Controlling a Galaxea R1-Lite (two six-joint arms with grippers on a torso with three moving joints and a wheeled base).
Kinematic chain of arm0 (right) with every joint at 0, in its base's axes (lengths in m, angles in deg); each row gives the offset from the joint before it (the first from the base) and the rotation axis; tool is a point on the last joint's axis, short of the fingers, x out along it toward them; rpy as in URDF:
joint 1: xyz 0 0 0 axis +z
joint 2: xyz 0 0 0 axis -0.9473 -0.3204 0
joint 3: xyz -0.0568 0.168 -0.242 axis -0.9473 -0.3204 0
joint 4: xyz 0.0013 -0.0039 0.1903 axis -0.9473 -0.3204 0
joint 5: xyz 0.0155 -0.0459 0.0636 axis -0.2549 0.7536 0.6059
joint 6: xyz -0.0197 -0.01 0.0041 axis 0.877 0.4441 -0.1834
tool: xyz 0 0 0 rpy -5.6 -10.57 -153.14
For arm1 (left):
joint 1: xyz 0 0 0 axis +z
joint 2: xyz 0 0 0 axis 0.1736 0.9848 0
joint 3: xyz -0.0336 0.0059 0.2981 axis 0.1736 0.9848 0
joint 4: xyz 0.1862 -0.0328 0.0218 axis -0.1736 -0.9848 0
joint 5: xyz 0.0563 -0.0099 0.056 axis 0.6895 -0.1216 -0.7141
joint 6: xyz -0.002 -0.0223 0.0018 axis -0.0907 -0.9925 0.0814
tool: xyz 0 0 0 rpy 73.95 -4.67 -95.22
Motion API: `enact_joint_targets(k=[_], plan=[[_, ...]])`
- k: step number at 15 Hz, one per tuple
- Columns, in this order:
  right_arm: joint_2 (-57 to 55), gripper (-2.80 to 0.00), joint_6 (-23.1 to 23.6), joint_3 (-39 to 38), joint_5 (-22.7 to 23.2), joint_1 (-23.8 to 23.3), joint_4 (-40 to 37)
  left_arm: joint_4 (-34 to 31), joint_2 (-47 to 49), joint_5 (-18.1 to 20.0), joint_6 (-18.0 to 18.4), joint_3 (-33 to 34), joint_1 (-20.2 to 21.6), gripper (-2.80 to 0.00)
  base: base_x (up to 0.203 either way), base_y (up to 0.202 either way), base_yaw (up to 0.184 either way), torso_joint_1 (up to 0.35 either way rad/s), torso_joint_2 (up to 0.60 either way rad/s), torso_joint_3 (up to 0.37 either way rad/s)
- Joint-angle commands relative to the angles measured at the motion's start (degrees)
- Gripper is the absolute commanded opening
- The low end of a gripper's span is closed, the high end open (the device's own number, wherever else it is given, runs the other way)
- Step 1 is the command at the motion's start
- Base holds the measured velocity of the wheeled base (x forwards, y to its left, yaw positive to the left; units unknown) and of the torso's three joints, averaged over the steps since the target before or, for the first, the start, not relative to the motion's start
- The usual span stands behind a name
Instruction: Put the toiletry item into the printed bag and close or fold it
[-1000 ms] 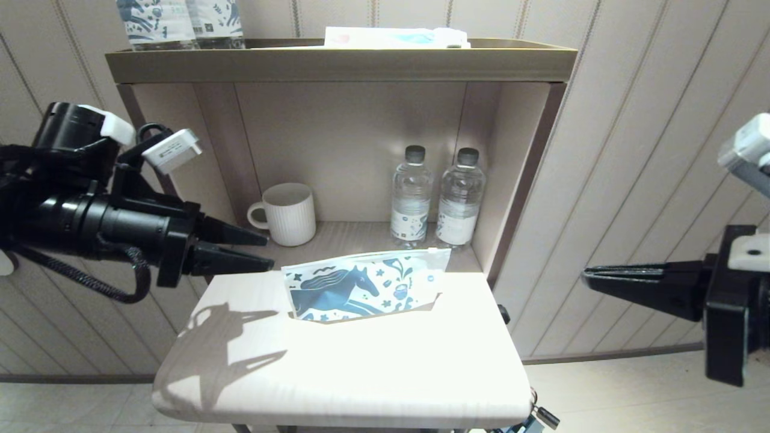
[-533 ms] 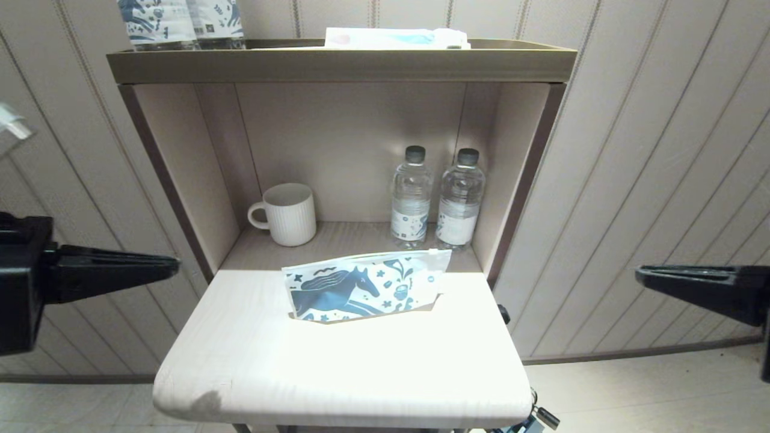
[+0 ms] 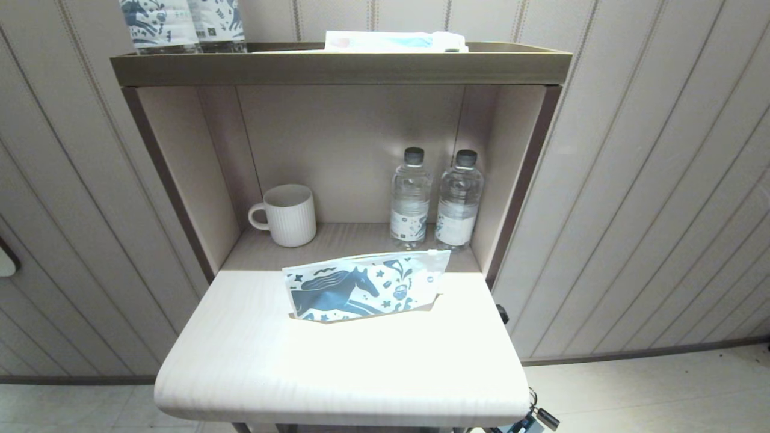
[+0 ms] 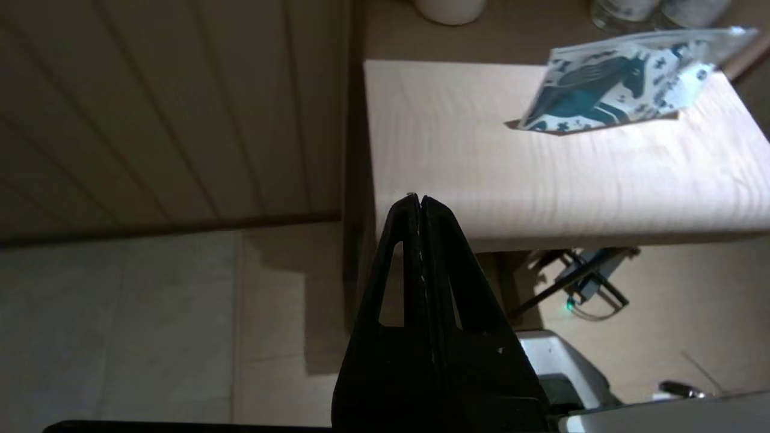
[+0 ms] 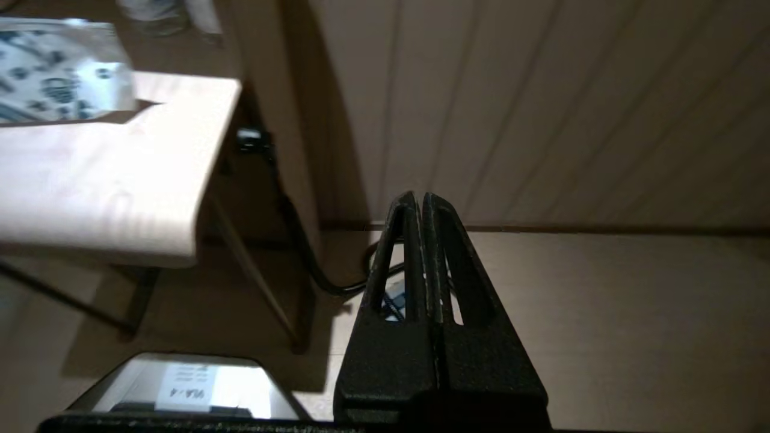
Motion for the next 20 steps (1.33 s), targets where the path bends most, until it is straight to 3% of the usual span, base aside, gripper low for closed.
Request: enact_joint_targets(k=[1, 3, 5, 8, 10, 12, 13, 15, 17, 20], plan=[[8.6, -2.80, 0.6, -1.6, -0.3, -7.3, -1.8, -3.3, -8.3, -5.0, -4.2, 0.7, 0.2, -2.80, 0.000, 0.000, 0.000, 0.000, 0.00, 0.000], [14.6, -2.80, 1.9, -7.5, -0.6, -9.6, -4.3, -8.2, -13.4, -9.6, -5.6, 3.2, 0.8, -2.80, 0.000, 0.000, 0.000, 0.000, 0.00, 0.000], [16.4, -2.80, 0.0, -14.1, -3.9, -9.9, -5.2, -9.2, -16.0, -12.0, -5.9, 7.4, 4.6, -2.80, 0.000, 0.000, 0.000, 0.000, 0.00, 0.000], [17.0, -2.80, -4.1, -20.3, -6.9, -10.7, -1.6, -7.3, -21.7, -12.2, -4.8, 14.3, 8.2, -2.80, 0.000, 0.000, 0.000, 0.000, 0.00, 0.000], [17.0, -2.80, -5.3, -20.5, -7.7, -15.4, -0.6, -4.9, -22.6, -12.4, -4.3, 20.6, 8.4, -2.80, 0.000, 0.000, 0.000, 0.000, 0.00, 0.000], [17.7, -2.80, -5.1, -21.4, -6.2, -23.1, 0.2, 2.5, -23.8, -12.5, -4.0, 29.5, 8.2, -2.80, 0.000, 0.000, 0.000, 0.000, 0.00, 0.000], [18.5, -2.80, -5.0, -22.5, -5.3, -23.8, 1.2, 7.3, -24.4, -12.4, -3.4, 34.0, 8.1, -2.80, 0.000, 0.000, 0.000, 0.000, 0.00, 0.000], [24.3, -2.80, -2.7, -27.8, -2.5, -22.3, 5.5, 16.3, -28.5, -12.0, 1.7, 42.5, 7.8, -2.80, 0.000, 0.000, 0.000, 0.000, 0.00, 0.000], [31.0, -2.80, 3.6, -35.4, 2.2, -21.7, 10.7, 20.5, -34.2, -9.3, 9.0, 46.6, 7.5, -2.80, 0.000, 0.000, 0.000, 0.000, 0.00, 0.000], [32.3, -2.80, 6.3, -44.7, 4.4, -21.4, 19.6, 21.2, -34.6, -5.0, 9.1, 47.7, 7.4, -2.80, 0.000, 0.000, 0.000, 0.000, 0.00, 0.000]])
